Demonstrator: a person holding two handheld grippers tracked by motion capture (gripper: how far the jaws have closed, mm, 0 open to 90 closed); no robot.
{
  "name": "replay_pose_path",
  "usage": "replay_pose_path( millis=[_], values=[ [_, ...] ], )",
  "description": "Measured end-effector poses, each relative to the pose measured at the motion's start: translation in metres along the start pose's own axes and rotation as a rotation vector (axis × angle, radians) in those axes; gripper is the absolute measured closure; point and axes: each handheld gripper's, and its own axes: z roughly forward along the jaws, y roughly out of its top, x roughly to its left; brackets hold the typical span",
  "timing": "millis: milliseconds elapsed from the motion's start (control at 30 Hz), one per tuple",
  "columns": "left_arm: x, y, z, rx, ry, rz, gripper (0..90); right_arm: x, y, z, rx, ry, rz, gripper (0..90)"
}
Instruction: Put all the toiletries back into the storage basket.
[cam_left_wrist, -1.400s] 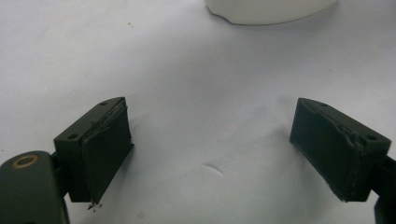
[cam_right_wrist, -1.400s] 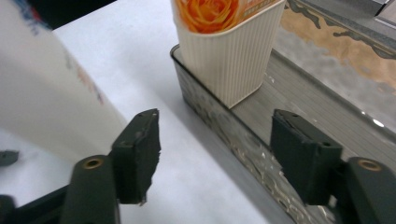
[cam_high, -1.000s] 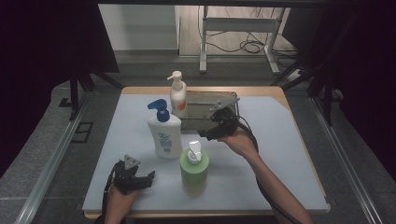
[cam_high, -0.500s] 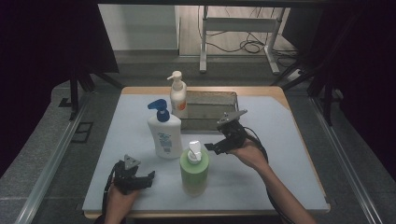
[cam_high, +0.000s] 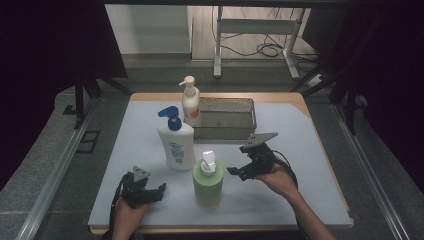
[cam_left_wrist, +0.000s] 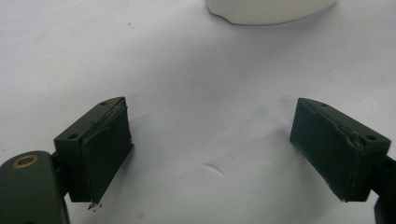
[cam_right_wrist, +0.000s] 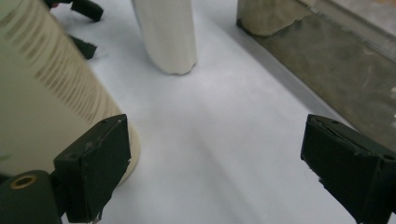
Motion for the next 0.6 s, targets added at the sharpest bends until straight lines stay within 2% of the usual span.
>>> replay_pose_path(
  millis=[233, 433, 600],
  values=[
    [0.0, 0.0, 0.0, 0.001, 0.0, 0.0, 12.1, 0.01, -0.017, -0.008, -0.013, 0.025, 0.008, 8.0],
    [-0.001, 0.0, 0.0, 0.0, 0.001, -0.005, 12.1, 0.022, -0.025, -0.012, -0.027, 0.045, -0.007, 5.4],
    [0.0, 0.0, 0.0, 0.0, 0.001, -0.005, 12.1, 0.039, -0.027, -0.011, -0.027, 0.082, -0.034, 2.2]
  ],
)
